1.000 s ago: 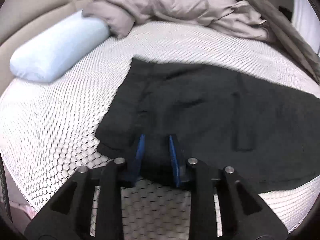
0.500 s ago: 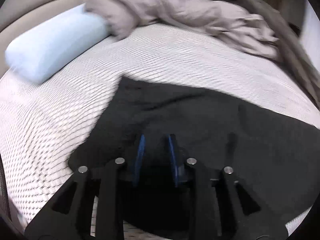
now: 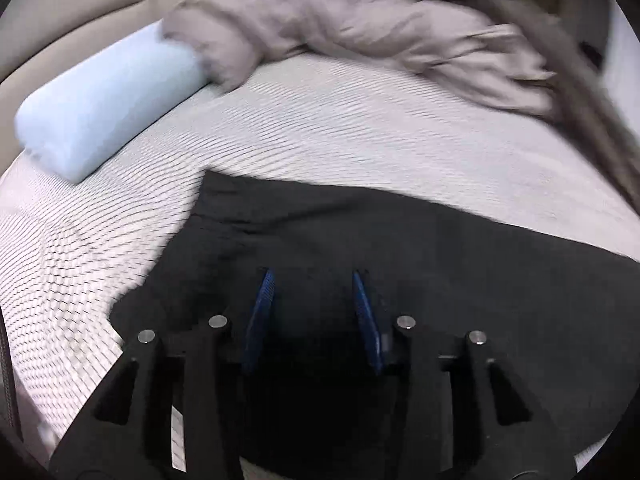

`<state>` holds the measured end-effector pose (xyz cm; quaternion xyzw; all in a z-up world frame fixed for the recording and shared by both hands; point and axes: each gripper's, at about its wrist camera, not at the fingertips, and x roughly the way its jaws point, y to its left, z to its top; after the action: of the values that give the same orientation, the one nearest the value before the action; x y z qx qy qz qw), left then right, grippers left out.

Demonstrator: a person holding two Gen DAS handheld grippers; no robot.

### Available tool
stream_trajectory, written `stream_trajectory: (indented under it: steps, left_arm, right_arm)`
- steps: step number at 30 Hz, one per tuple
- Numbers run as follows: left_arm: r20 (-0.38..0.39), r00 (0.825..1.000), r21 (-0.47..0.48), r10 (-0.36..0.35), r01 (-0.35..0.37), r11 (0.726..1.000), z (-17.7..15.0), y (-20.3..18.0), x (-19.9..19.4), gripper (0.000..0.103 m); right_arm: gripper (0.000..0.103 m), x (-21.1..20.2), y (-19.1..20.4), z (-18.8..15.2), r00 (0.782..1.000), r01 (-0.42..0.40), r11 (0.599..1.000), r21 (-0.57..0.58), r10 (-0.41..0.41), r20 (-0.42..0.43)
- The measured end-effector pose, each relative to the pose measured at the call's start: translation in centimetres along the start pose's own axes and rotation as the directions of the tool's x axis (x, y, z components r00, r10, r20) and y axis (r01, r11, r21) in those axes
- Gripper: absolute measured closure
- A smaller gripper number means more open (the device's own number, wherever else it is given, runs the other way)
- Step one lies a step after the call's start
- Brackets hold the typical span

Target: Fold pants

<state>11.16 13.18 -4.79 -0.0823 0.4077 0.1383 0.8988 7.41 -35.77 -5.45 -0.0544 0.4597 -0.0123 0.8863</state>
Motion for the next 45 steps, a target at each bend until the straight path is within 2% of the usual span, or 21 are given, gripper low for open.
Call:
stream_trajectory:
  steps: [3, 5, 8, 10, 12, 14, 15, 19, 20, 22, 25, 26, 27, 28, 31, 33, 36, 38, 40, 43, 45]
  left_arm:
    - [0.044, 0.992, 0.074, -0.116, 0.112, 0.991, -2.5, -5.2, -3.6, 0.048]
    - [0.043, 0.978, 0.139, -0.203, 0.196, 0.971, -3.8, -8.9, -5.2, 0.045]
    - [-0.013, 0.941, 0.257, -0.337, 0.329, 0.909, -6.3, -15.0, -6.6, 0.033]
    - [-0.080, 0.928, 0.307, -0.365, 0.371, 0.876, -7.8, -17.9, -6.3, 0.033]
    - [-0.147, 0.928, 0.332, -0.341, 0.371, 0.867, -9.1, -19.8, -5.9, 0.033]
    - [-0.166, 0.941, 0.344, -0.293, 0.334, 0.877, -9.8, -20.4, -5.0, 0.033]
    - [-0.162, 0.946, 0.353, -0.281, 0.322, 0.878, -10.0, -20.5, -4.8, 0.033]
    - [-0.141, 0.954, 0.337, -0.263, 0.296, 0.894, -9.2, -19.9, -4.0, 0.031]
    - [-0.136, 0.955, 0.319, -0.264, 0.295, 0.901, -9.0, -19.8, -4.4, 0.031]
    - [-0.127, 0.938, 0.287, -0.324, 0.347, 0.893, -8.3, -20.1, -5.4, 0.031]
    - [-0.110, 0.901, 0.287, -0.419, 0.433, 0.854, -8.8, -22.6, -7.8, 0.030]
    - [-0.111, 0.896, 0.307, -0.431, 0.443, 0.842, -9.1, -23.5, -8.3, 0.029]
    - [-0.114, 0.893, 0.334, -0.435, 0.447, 0.830, -9.6, -25.0, -8.9, 0.029]
    - [-0.127, 0.891, 0.377, -0.435, 0.449, 0.810, -10.4, -26.9, -9.1, 0.029]
    - [-0.157, 0.895, 0.463, -0.417, 0.440, 0.769, -12.2, -30.7, -9.2, 0.029]
    - [-0.169, 0.903, 0.498, -0.396, 0.425, 0.756, -13.2, -32.7, -8.9, 0.028]
    - [-0.185, 0.916, 0.502, -0.355, 0.399, 0.767, -13.6, -34.0, -8.3, 0.022]
    - [-0.213, 0.906, 0.476, -0.365, 0.423, 0.771, -13.4, -34.0, -7.7, 0.019]
    - [-0.219, 0.908, 0.464, -0.357, 0.419, 0.781, -13.0, -33.7, -6.9, 0.017]
    - [-0.212, 0.921, 0.451, -0.328, 0.389, 0.803, -11.9, -31.9, -5.9, 0.014]
    - [-0.210, 0.931, 0.443, -0.298, 0.363, 0.820, -11.4, -30.5, -5.6, 0.013]
  right_arm:
    - [0.002, -1.2, 1.8, 0.0, 0.995, -0.084, 0.993, -0.084, 0.087, 0.041]
    - [0.003, -1.3, 3.5, -0.2, 0.994, -0.102, 0.984, -0.144, 0.107, 0.030]
    - [0.003, -0.7, 4.5, -0.5, 0.996, -0.084, 0.977, -0.196, 0.088, 0.010]
    - [0.003, -0.8, 3.1, -0.8, 0.996, -0.086, 0.979, -0.187, 0.088, 0.003]
    - [0.003, -0.8, 0.2, -1.2, 1.000, -0.011, 0.986, -0.168, 0.012, 0.005]
    - [0.003, -0.7, -4.2, -1.8, 0.994, 0.106, 0.989, -0.101, -0.105, 0.011]
    - [0.003, -0.5, -7.6, -2.3, 0.984, 0.179, 0.984, -0.014, -0.179, 0.000]
    - [0.002, -0.8, -15.6, -4.0, 0.964, 0.264, 0.929, 0.259, -0.260, -0.048]
    - [0.002, -1.1, -16.8, -4.4, 0.975, 0.223, 0.917, 0.330, -0.217, -0.055]
    - [0.002, -2.5, -18.5, -5.2, 0.992, 0.119, 0.886, 0.448, -0.123, -0.021]
    - [0.002, -4.4, -19.8, -6.0, 0.997, -0.048, 0.834, 0.550, 0.007, 0.076]
    - [0.003, -4.8, -19.9, -6.2, 0.996, -0.055, 0.822, 0.567, 0.004, 0.091]
    - [0.004, -5.4, -19.3, -6.1, 0.994, -0.013, 0.825, 0.565, -0.050, 0.097]
    - [0.005, -5.7, -18.2, -5.7, 0.990, 0.010, 0.853, 0.522, -0.082, 0.115]
    - [0.005, -5.4, -12.9, -4.0, 0.990, -0.008, 0.949, 0.315, -0.036, 0.134]
    - [0.005, -4.1, -9.4, -2.9, 0.995, -0.020, 0.981, 0.193, 0.000, 0.103]
    - [0.005, -1.8, -4.6, -1.2, 0.998, -0.042, 0.997, 0.059, 0.039, 0.058]
    - [0.005, 0.0, -2.2, -0.3, 0.998, -0.054, 0.998, -0.024, 0.055, 0.034]
    - [0.005, 1.6, -1.1, -0.2, 1.000, 0.025, 0.996, -0.091, -0.024, 0.015]
    - [0.006, 2.7, -4.1, 0.0, 0.987, 0.160, 0.985, -0.069, -0.159, 0.017]
    - [0.008, 2.9, -7.4, 0.1, 0.995, 0.099, 0.994, 0.044, -0.099, 0.014]
